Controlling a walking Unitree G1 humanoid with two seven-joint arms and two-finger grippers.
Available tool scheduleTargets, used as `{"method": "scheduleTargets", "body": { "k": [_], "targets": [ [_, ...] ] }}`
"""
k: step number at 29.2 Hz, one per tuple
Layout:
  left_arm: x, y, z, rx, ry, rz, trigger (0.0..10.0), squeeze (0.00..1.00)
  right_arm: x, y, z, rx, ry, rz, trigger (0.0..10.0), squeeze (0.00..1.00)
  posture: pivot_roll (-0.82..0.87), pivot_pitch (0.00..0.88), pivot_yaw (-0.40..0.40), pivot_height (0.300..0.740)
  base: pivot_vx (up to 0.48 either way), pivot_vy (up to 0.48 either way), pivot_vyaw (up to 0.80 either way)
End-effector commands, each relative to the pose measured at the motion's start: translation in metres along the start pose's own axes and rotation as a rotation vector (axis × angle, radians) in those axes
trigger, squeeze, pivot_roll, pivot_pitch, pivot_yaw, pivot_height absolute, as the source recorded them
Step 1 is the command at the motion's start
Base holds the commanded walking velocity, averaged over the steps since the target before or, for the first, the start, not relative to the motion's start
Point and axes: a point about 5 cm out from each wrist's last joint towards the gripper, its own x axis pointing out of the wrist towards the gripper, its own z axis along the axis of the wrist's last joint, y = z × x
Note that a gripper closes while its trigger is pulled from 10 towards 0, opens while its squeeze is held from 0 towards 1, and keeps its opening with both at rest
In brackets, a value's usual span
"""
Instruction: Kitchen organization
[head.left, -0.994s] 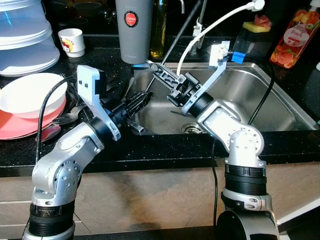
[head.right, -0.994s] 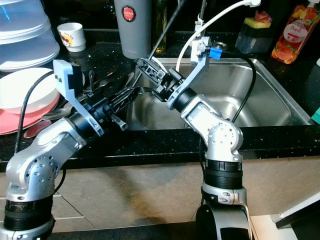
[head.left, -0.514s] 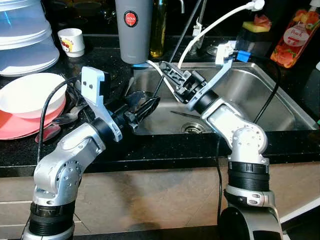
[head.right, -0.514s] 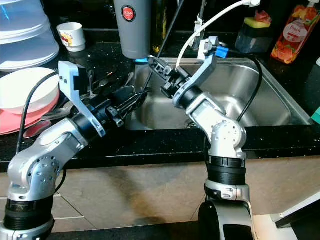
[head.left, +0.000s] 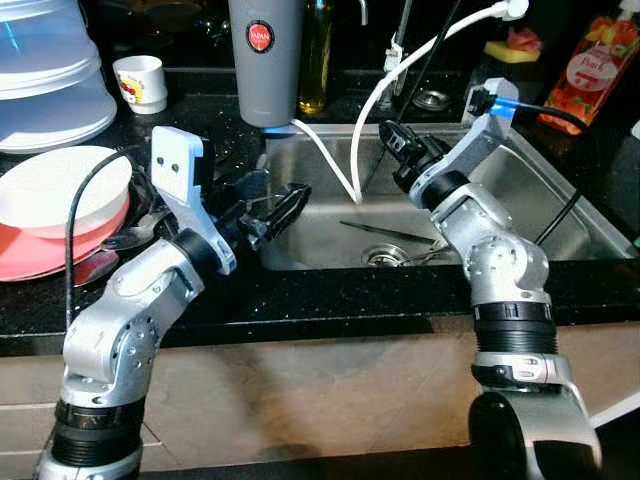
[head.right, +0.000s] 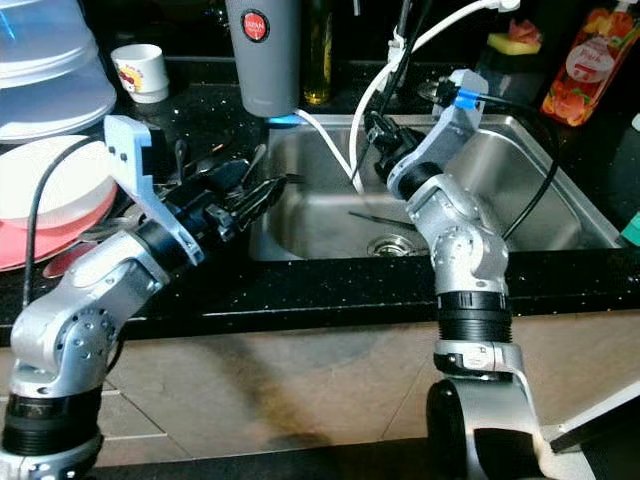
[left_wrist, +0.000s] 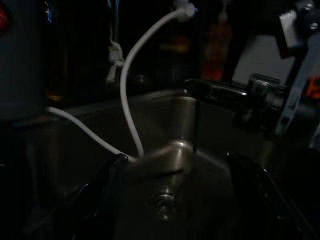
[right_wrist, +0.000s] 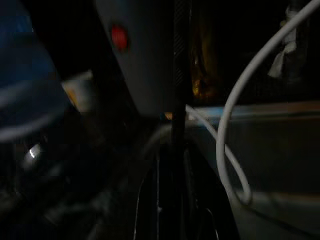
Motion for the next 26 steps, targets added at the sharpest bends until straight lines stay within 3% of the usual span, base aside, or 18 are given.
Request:
{"method": "scheduleTargets", "body": {
  "k": [1,2,4,10,17,18,20,21,22,23,26],
  "targets": [
    [0.003,-0.006,-0.015,0.054,0.1,-0.057,10.0,0.0,0.0,0.003,-0.033,-0.129,0.138,0.059,0.0,0.0,0.0,0.18,-0.01,0.74,0.0,0.0,0.0],
    [0.003,-0.006,-0.015,0.054,0.1,-0.057,10.0,0.0,0.0,0.003,-0.033,-0.129,0.138,0.059,0.0,0.0,0.0,0.18,-0.01,0.74,0.0,0.0,0.0],
    [0.006,-0.005,-0.026,0.106,0.194,-0.063,10.0,0.0,-0.001,0.005,-0.062,-0.211,0.268,0.106,0.0,0.0,0.0,0.18,-0.01,0.74,0.0,0.0,0.0],
    [0.008,0.003,-0.035,0.135,0.273,-0.034,10.0,0.0,-0.002,0.011,-0.088,-0.29,0.374,0.199,0.4,0.0,0.0,0.167,-0.008,0.74,0.0,0.0,0.0],
    [0.006,0.007,-0.042,0.16,0.34,-0.006,10.0,0.0,0.0,0.013,-0.094,-0.359,0.413,0.243,0.7,0.0,0.0,0.163,-0.008,0.74,0.0,0.0,0.0],
    [0.006,0.007,-0.043,0.161,0.345,-0.01,10.0,0.0,0.001,0.011,-0.094,-0.37,0.416,0.247,1.8,0.0,0.01,0.158,-0.01,0.74,0.0,0.0,0.0],
    [0.004,0.006,-0.045,0.166,0.362,-0.02,10.0,0.0,0.0,0.009,-0.094,-0.391,0.425,0.252,2.0,0.0,0.01,0.156,-0.009,0.74,0.0,0.0,0.0],
    [0.004,0.005,-0.046,0.164,0.368,-0.023,10.0,0.0,0.0,0.007,-0.094,-0.409,0.435,0.256,4.0,0.0,0.01,0.156,-0.009,0.74,0.0,0.0,0.0],
    [0.003,0.005,-0.047,0.166,0.374,-0.026,10.0,0.0,-0.001,0.005,-0.094,-0.43,0.447,0.261,4.7,0.0,0.01,0.154,-0.009,0.74,0.0,0.0,0.0],
    [0.003,0.005,-0.047,0.168,0.377,-0.028,10.0,0.0,-0.003,0.002,-0.095,-0.461,0.469,0.262,10.0,0.0,0.0,0.153,-0.008,0.74,0.0,0.0,0.0],
    [0.003,0.005,-0.047,0.174,0.383,-0.027,10.0,0.0,-0.005,-0.004,-0.097,-0.514,0.515,0.256,10.0,0.0,0.0,0.153,-0.008,0.74,0.0,0.0,0.0]
  ]
}}
